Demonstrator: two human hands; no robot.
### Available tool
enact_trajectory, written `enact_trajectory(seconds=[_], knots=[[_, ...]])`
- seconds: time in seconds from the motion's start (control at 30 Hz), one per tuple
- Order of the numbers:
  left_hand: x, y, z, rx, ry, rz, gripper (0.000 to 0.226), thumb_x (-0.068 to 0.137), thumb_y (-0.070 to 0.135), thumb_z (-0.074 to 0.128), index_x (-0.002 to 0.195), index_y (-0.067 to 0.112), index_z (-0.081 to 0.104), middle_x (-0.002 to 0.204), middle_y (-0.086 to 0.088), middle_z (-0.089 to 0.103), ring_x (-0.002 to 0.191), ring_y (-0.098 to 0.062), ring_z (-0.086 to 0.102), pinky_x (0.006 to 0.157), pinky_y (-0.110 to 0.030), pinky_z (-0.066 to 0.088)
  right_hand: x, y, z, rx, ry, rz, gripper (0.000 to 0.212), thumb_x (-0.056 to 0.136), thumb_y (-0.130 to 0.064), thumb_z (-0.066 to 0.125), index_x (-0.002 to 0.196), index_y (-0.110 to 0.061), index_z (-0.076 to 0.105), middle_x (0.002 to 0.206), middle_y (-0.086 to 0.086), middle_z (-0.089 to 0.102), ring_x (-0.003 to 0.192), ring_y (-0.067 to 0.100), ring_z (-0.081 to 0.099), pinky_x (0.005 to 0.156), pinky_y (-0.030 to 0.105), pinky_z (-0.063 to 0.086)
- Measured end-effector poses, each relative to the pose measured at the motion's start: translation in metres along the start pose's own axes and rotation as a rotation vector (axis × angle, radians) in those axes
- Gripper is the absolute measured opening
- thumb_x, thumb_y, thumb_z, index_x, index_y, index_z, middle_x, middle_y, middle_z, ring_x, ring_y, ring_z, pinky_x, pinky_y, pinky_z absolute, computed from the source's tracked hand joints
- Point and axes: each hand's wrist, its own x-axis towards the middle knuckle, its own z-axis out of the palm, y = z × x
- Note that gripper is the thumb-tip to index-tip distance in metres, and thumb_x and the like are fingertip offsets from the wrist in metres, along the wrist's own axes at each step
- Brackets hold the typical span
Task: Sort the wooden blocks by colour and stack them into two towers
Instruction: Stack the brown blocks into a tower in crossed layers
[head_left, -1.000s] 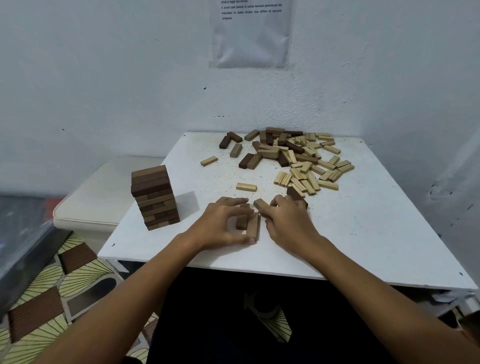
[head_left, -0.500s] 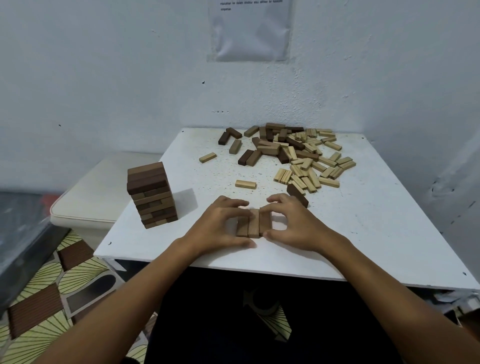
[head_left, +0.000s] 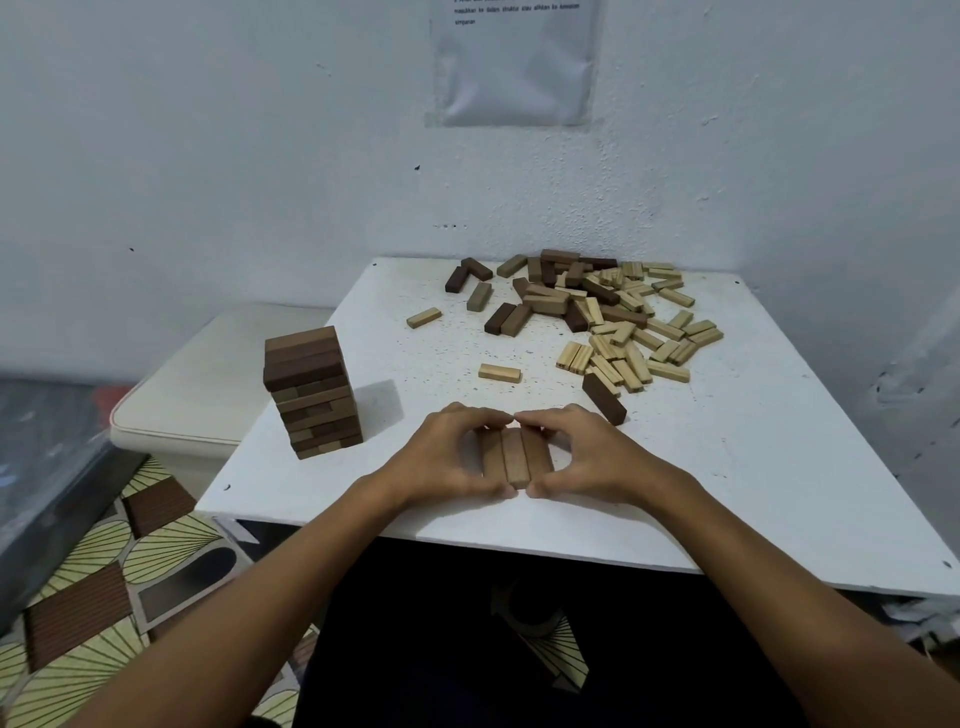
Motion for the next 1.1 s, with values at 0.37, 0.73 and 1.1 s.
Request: enact_trajectory(seconds=[0.37, 0.73, 1.1], knots=[[-0.002, 0.002, 0.001, -0.067, -0.002, -0.034, 0.075, 0.053, 0.051, 0.082, 0.117, 0.039, 0.045, 0.117, 0.010, 0.063, 0.115, 0.001, 0.055, 0.095, -0.026, 0.042, -0.001, 0.006, 0.002, 0.076, 0.022, -0.009, 0.091, 0.062, -0.034, 0.085, 0.136, -0.052, 0.035, 0.125, -0.008, 0.050, 0.114, 0.003, 0.046, 0.096, 0.028, 0.041], [-0.002, 0.006, 0.001, -0.018, 0.024, -0.068, 0.077, 0.052, 0.052, 0.083, 0.112, 0.032, 0.041, 0.113, 0.014, 0.063, 0.118, -0.001, 0.053, 0.101, -0.046, 0.041, 0.001, 0.008, 0.006, 0.140, 0.035, -0.030, 0.096, 0.052, -0.040, 0.084, 0.132, -0.057, 0.033, 0.121, -0.011, 0.056, 0.124, 0.010, 0.048, 0.109, 0.040, 0.041], [0.018, 0.031, -0.035, -0.065, 0.068, -0.065, 0.070, 0.058, 0.023, 0.091, 0.108, 0.026, 0.042, 0.113, 0.003, 0.065, 0.115, -0.008, 0.055, 0.086, -0.011, 0.039, 0.018, -0.018, -0.029, 0.102, 0.117, -0.146, 0.093, 0.056, -0.035, 0.083, 0.138, -0.037, 0.039, 0.119, -0.009, 0.060, 0.119, 0.007, 0.052, 0.094, 0.023, 0.040]])
